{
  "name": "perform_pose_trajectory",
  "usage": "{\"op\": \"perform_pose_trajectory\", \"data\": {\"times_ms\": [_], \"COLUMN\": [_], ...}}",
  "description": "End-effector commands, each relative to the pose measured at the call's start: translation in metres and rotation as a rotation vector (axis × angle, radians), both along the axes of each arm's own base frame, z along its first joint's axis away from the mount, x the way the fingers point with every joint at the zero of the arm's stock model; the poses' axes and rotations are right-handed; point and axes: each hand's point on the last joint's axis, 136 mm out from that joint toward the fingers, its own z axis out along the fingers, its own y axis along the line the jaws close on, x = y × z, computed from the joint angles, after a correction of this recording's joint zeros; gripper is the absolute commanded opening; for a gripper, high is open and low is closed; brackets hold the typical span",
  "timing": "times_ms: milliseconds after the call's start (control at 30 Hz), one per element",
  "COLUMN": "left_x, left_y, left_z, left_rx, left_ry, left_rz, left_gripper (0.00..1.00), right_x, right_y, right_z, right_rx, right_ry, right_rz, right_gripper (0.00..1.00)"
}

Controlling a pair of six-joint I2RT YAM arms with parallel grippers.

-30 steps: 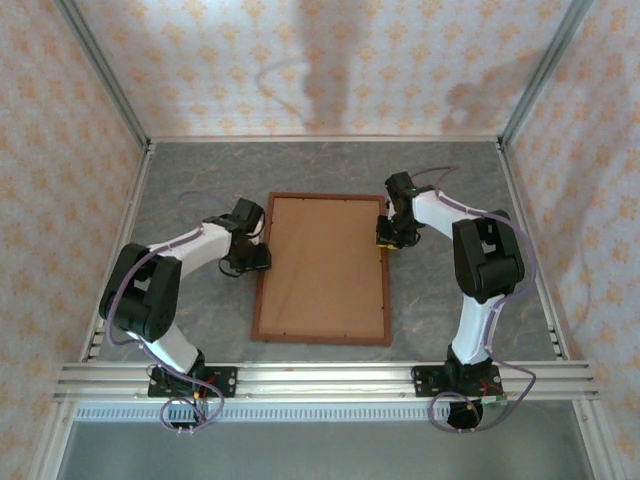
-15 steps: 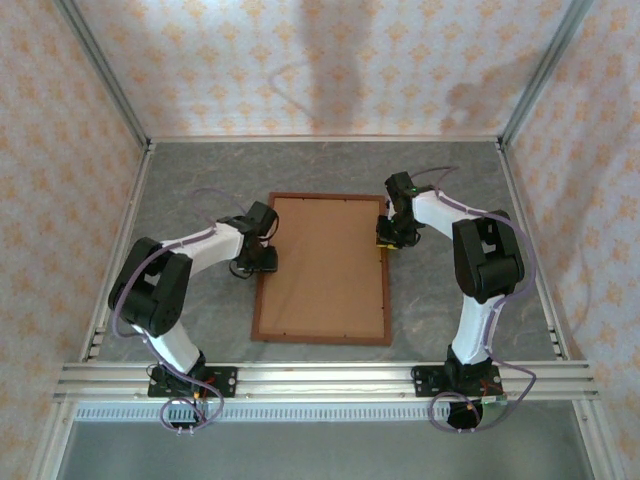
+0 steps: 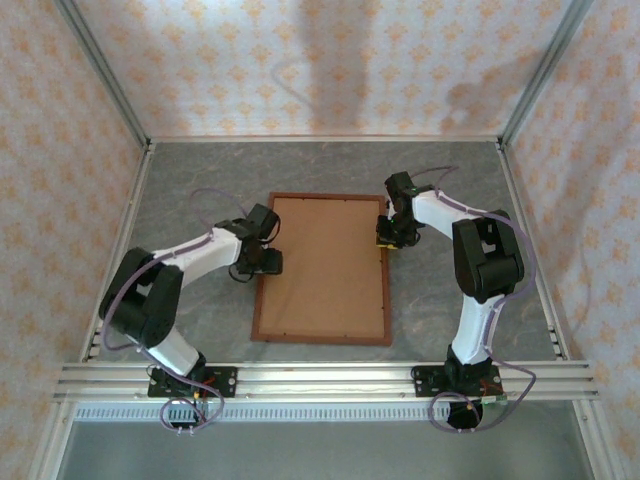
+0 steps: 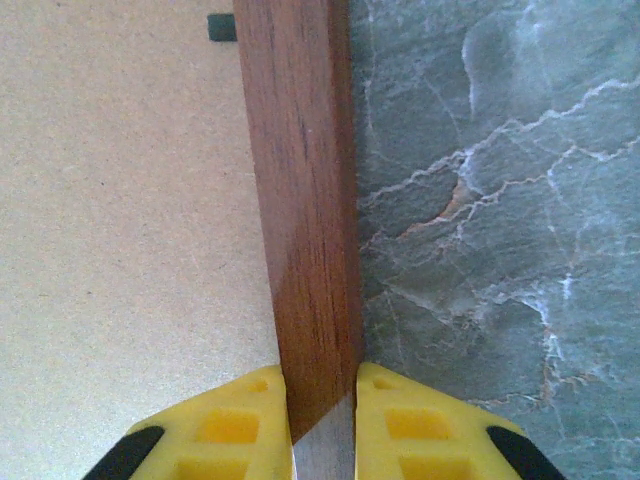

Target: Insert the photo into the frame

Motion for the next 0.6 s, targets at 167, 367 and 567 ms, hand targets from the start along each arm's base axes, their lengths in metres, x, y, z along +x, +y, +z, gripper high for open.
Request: {"op": "perform_pose_trajectory", "data": {"times_ms": [167,367,567], "left_x": [-0.068,-0.105,-0.105], "left_y": [0.026,0.02,0.02], "left_z": [0.008,0.0,-0.004], "left_rx": [-0.052,-0.104,-0.072], "left_ry": [0.083,0.164,0.174], "left_rz": [0.099,0.142,0.12], "left_gripper": [0.56,0.41,0.35], "right_x": [-0.013,-0.013,-0.013], "right_y": [0.001,0.002,0.002], "right_z": [-0.035,-0.035,-0.034], "right_rx": [-0.049,-0.047,-0.042], "right_ry": [0.074,0.072,0.069], "right_rz": [0.031,0.033,0.034], "right_gripper": [0.17,0.17,0.17]}}
